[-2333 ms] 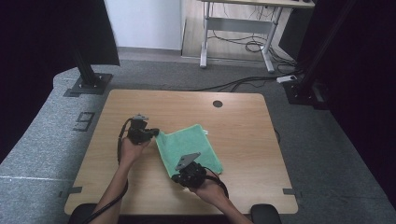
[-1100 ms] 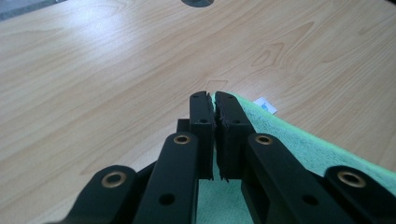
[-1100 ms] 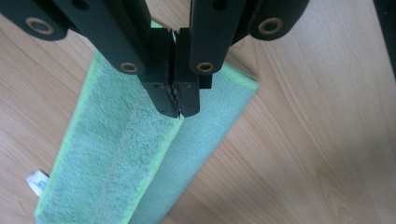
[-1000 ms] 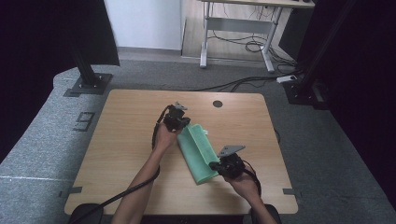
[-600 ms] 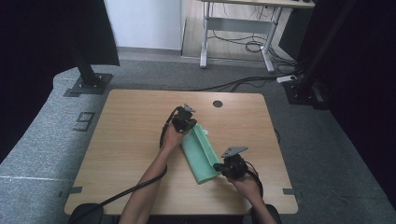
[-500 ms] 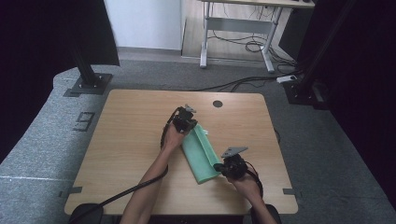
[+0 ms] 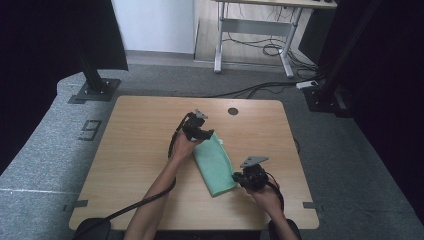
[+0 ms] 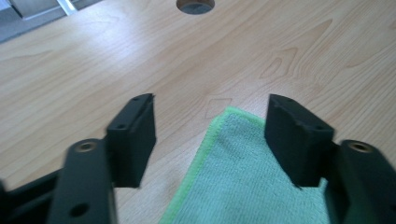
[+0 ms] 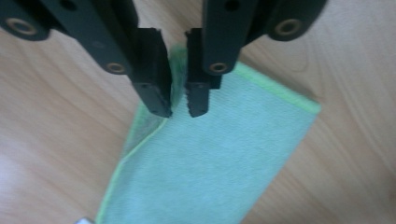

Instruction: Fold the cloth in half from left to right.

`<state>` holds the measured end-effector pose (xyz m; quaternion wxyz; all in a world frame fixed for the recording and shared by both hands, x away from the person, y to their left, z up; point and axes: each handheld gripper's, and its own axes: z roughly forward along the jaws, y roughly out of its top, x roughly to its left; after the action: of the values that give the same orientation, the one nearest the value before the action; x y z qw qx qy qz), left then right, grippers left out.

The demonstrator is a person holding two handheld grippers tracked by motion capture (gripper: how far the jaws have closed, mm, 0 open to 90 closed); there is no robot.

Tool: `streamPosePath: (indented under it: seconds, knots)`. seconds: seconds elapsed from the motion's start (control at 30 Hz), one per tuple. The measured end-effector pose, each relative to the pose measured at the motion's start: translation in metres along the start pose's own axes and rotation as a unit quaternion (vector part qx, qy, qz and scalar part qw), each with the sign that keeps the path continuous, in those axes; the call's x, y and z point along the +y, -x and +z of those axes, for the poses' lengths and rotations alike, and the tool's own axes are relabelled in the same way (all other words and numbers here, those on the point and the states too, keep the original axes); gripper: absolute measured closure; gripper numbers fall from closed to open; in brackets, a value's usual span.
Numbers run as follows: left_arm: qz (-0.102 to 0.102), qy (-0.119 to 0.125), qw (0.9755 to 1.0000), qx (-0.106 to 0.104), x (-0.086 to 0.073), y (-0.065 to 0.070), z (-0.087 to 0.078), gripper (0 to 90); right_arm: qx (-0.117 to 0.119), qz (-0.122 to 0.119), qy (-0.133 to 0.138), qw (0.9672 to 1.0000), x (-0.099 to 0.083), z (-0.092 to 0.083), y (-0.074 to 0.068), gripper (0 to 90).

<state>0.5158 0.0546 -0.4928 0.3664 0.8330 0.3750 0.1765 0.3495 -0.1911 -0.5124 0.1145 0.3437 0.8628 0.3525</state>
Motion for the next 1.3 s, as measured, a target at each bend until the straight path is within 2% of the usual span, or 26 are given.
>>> streamPosePath:
  seconds: [0.07,0.17,0.23,0.27,0.3,0.4,0.47,0.57,0.6,0.63,0.8,0.9,0.97,1.0,1.03,1.13,1.2,1.3]
  knots:
    - [-0.004,0.000,1.0000,-0.004,-0.002,-0.001,-0.005,29.3,-0.014,0.006,0.005,0.9999,0.000,-0.003,0.003,69.4]
    - [-0.007,0.000,0.9999,-0.008,-0.006,-0.001,-0.010,26.1,-0.026,0.011,0.009,0.9996,0.000,-0.006,0.008,64.3]
    - [-0.004,-0.005,0.9999,-0.010,-0.014,0.000,-0.016,21.6,-0.038,0.018,0.019,0.9989,0.003,-0.008,0.014,55.0]
    - [-0.004,-0.005,0.9999,-0.010,-0.014,0.000,-0.016,20.3,-0.038,0.018,0.019,0.9989,0.003,-0.008,0.014,55.0]
    - [-0.007,-0.006,0.9998,-0.017,-0.021,0.002,-0.019,18.9,-0.038,0.013,0.019,0.9990,0.005,-0.006,0.015,50.5]
    - [-0.009,-0.009,0.9997,-0.020,-0.029,0.004,-0.022,16.9,-0.040,0.003,0.011,0.9991,0.007,-0.002,0.016,47.3]
    - [-0.007,-0.017,0.9996,-0.020,-0.042,0.010,-0.026,14.4,-0.045,-0.008,-0.007,0.9989,0.007,0.009,0.019,44.2]
    - [-0.002,-0.023,0.9996,-0.019,-0.056,0.016,-0.029,13.9,-0.056,-0.006,-0.026,0.9981,0.002,0.017,0.025,41.8]
    - [-0.002,-0.023,0.9996,-0.019,-0.056,0.016,-0.029,13.6,-0.057,-0.006,-0.032,0.9979,0.000,0.019,0.027,41.1]
    - [-0.001,-0.027,0.9995,-0.015,-0.064,0.020,-0.031,13.0,-0.058,-0.005,-0.035,0.9977,-0.002,0.020,0.029,40.9]
    - [-0.002,-0.034,0.9993,-0.016,-0.077,0.028,-0.032,11.5,-0.052,0.002,-0.035,0.9981,-0.007,0.021,0.033,39.2]
    - [0.005,-0.044,0.9990,-0.011,-0.084,0.034,-0.030,11.0,-0.049,-0.002,-0.033,0.9983,-0.008,0.022,0.034,39.1]
    - [0.016,-0.054,0.9984,0.003,-0.088,0.035,-0.030,11.0,-0.043,-0.003,-0.032,0.9986,-0.008,0.022,0.033,39.1]
    - [0.018,-0.056,0.9982,0.006,-0.089,0.035,-0.029,11.0,-0.033,-0.004,-0.031,0.9990,-0.009,0.023,0.031,38.8]
    - [0.017,-0.059,0.9981,0.008,-0.091,0.034,-0.030,11.0,-0.033,-0.004,-0.031,0.9990,-0.009,0.023,0.031,38.8]
    - [0.002,-0.052,0.9986,0.006,-0.095,0.028,-0.030,11.0,-0.022,-0.011,-0.030,0.9992,-0.008,0.025,0.023,38.1]
    - [0.001,-0.051,0.9987,0.007,-0.096,0.026,-0.031,11.0,-0.018,-0.015,-0.029,0.9993,-0.008,0.026,0.021,37.9]
    - [-0.005,-0.050,0.9987,0.009,-0.099,0.021,-0.033,11.0,-0.006,-0.026,-0.027,0.9993,-0.005,0.030,0.009,37.5]
